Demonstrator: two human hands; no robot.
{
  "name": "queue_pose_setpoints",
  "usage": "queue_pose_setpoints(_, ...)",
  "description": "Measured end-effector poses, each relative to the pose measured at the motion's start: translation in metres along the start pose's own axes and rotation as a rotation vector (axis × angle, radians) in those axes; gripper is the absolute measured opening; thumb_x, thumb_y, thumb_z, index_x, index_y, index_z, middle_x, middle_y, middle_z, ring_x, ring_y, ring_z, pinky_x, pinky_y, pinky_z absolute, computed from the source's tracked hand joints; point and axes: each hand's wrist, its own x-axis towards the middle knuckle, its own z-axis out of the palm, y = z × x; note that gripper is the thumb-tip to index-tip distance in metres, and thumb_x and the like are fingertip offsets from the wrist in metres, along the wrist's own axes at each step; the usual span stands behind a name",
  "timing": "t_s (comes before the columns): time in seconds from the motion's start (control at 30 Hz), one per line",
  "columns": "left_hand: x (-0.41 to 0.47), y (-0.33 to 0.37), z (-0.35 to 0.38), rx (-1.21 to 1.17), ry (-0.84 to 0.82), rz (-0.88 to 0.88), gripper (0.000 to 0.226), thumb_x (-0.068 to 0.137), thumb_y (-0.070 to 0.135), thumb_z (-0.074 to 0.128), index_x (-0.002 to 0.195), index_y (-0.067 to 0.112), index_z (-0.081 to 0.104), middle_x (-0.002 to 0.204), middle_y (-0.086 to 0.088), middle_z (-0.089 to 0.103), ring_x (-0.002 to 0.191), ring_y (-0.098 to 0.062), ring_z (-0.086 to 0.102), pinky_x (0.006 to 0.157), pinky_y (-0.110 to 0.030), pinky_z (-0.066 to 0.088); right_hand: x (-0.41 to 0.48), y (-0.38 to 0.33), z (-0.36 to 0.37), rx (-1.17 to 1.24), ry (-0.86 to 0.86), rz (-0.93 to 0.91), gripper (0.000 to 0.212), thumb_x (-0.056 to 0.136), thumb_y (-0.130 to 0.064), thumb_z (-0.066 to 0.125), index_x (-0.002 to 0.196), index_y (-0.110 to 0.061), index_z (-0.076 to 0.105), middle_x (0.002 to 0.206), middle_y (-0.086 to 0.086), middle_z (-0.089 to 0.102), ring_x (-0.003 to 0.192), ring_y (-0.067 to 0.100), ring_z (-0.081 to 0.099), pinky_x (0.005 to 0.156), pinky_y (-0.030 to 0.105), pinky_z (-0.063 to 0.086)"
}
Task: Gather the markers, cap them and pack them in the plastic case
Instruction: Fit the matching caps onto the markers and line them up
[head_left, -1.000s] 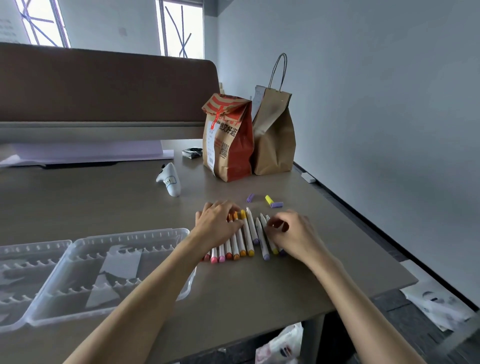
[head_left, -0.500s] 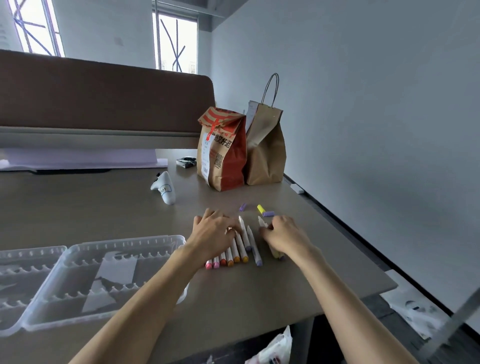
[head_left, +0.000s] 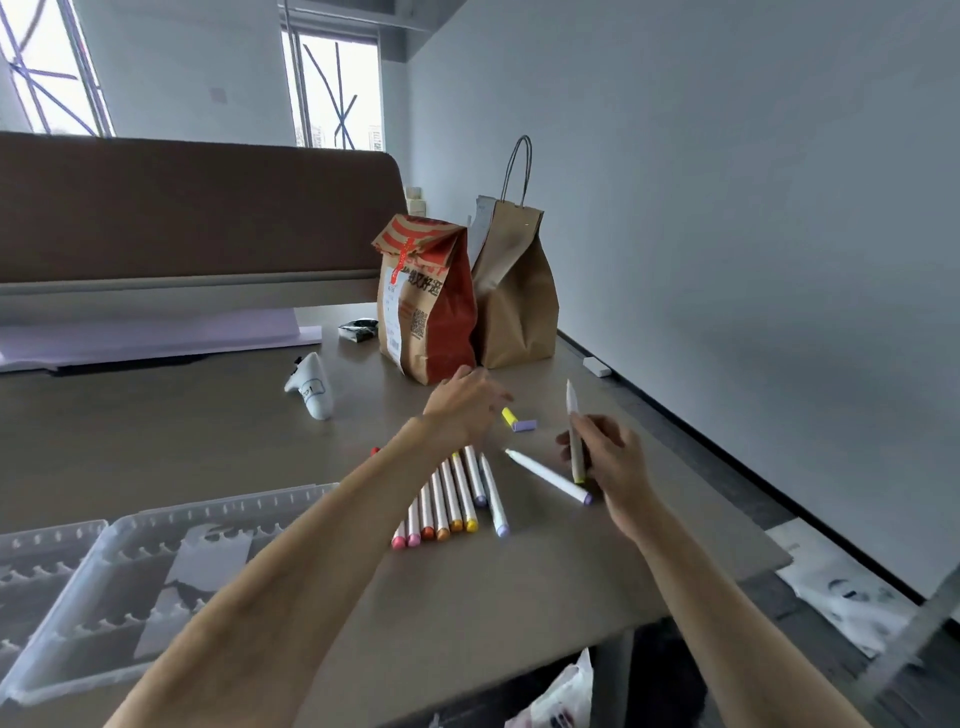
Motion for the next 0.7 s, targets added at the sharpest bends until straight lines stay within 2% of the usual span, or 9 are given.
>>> queue_pose_setpoints(0.07, 0.012, 0.004, 0.004, 0.140, -0.039, 0.029, 0.036, 0.095, 0.019, 0.049, 0.125, 0.037, 0.060, 0.124, 0.005, 0.052, 0.119, -0.021, 0.042, 0.099, -0.039, 0.041, 0.003, 0.003, 0.002, 0.035, 0.006, 0.000, 0.018, 0.094, -0.022, 0.062, 0.090, -0.005, 0.062, 0.072, 0.009, 0.067, 0.053, 0.018, 0.063, 0.051, 0.028, 0.049)
queue_pose_setpoints(0.13, 0.019, 0.008, 0.007, 0.266, -0.030, 0.083, 0.031, 0.094, 0.023, 0.055, 0.119, 0.038, 0.063, 0.120, 0.002, 0.050, 0.117, -0.021, 0.040, 0.095, -0.036, 0.041, 0.003, 0.005, 0.006, -0.020, -0.007, -0.026, 0.016, 0.094, -0.021, 0.062, 0.092, -0.005, 0.061, 0.069, 0.008, 0.066, 0.049, 0.023, 0.064, 0.048, 0.030, 0.050)
queue_pose_setpoints(0.23, 0.025, 0.006, 0.014, 0.243, -0.029, 0.110, 0.022, 0.094, 0.027, 0.056, 0.110, 0.035, 0.068, 0.114, 0.002, 0.053, 0.114, -0.020, 0.041, 0.090, -0.035, 0.042, 0.002, 0.006, 0.008, -0.080, -0.053, -0.071, 0.013, 0.093, -0.021, 0.063, 0.091, -0.008, 0.061, 0.072, 0.010, 0.068, 0.053, 0.029, 0.068, 0.044, 0.028, 0.049)
queue_pose_setpoints(0.33, 0.030, -0.008, 0.023, 0.017, -0.024, 0.062, 0.026, 0.096, 0.022, 0.046, 0.108, 0.027, 0.068, 0.112, 0.003, 0.058, 0.114, -0.020, 0.047, 0.094, -0.031, 0.038, 0.000, 0.004, 0.005, -0.070, -0.084, -0.081, 0.015, 0.093, -0.022, 0.063, 0.093, -0.007, 0.061, 0.076, 0.013, 0.069, 0.054, 0.030, 0.068, 0.046, 0.028, 0.050)
queue_pose_setpoints(0.4, 0.024, -0.012, 0.020, -0.082, 0.033, 0.076, 0.023, 0.094, 0.019, 0.050, 0.102, 0.021, 0.071, 0.106, 0.002, 0.063, 0.107, -0.019, 0.055, 0.090, -0.027, 0.038, 0.000, 0.003, 0.005, -0.056, -0.088, -0.082, 0.015, 0.093, -0.023, 0.063, 0.093, -0.008, 0.061, 0.077, 0.013, 0.069, 0.054, 0.029, 0.068, 0.048, 0.031, 0.049)
queue_pose_setpoints(0.47, 0.014, -0.013, 0.014, -0.215, 0.140, 0.026, 0.014, 0.090, 0.015, 0.059, 0.098, 0.016, 0.071, 0.094, 0.001, 0.066, 0.093, -0.016, 0.061, 0.082, -0.028, 0.045, 0.001, 0.002, 0.005, -0.058, -0.088, -0.076, 0.016, 0.094, -0.025, 0.062, 0.094, -0.008, 0.062, 0.078, 0.013, 0.069, 0.055, 0.029, 0.067, 0.050, 0.032, 0.049)
queue_pose_setpoints(0.53, -0.006, -0.013, 0.007, -0.411, 0.231, -0.014, 0.015, 0.087, 0.007, 0.062, 0.094, 0.019, 0.067, 0.090, 0.003, 0.068, 0.086, -0.014, 0.063, 0.081, -0.029, 0.049, 0.000, 0.002, 0.004, -0.074, -0.092, -0.083, 0.016, 0.094, -0.025, 0.062, 0.095, -0.009, 0.062, 0.081, 0.012, 0.069, 0.055, 0.028, 0.066, 0.051, 0.033, 0.048)
queue_pose_setpoints(0.6, -0.030, -0.013, 0.001, -0.542, 0.247, 0.019, 0.023, 0.088, 0.003, 0.063, 0.088, 0.027, 0.061, 0.093, 0.004, 0.071, 0.088, -0.013, 0.066, 0.083, -0.030, 0.051, -0.002, 0.001, 0.004, -0.111, -0.091, -0.138, 0.011, 0.093, -0.023, 0.063, 0.093, -0.013, 0.064, 0.082, 0.010, 0.069, 0.052, 0.024, 0.062, 0.047, 0.030, 0.045)
queue_pose_setpoints(0.7, -0.069, -0.009, -0.010, -0.790, 0.251, 0.051, 0.022, 0.092, -0.001, 0.056, 0.091, 0.021, 0.055, 0.091, 0.003, 0.073, 0.089, -0.010, 0.068, 0.081, -0.033, 0.052, -0.018, -0.004, 0.008, -0.062, -0.093, -0.245, 0.010, 0.091, -0.015, 0.065, 0.083, -0.019, 0.070, 0.077, 0.002, 0.069, 0.050, 0.020, 0.054, 0.043, 0.025, 0.038)
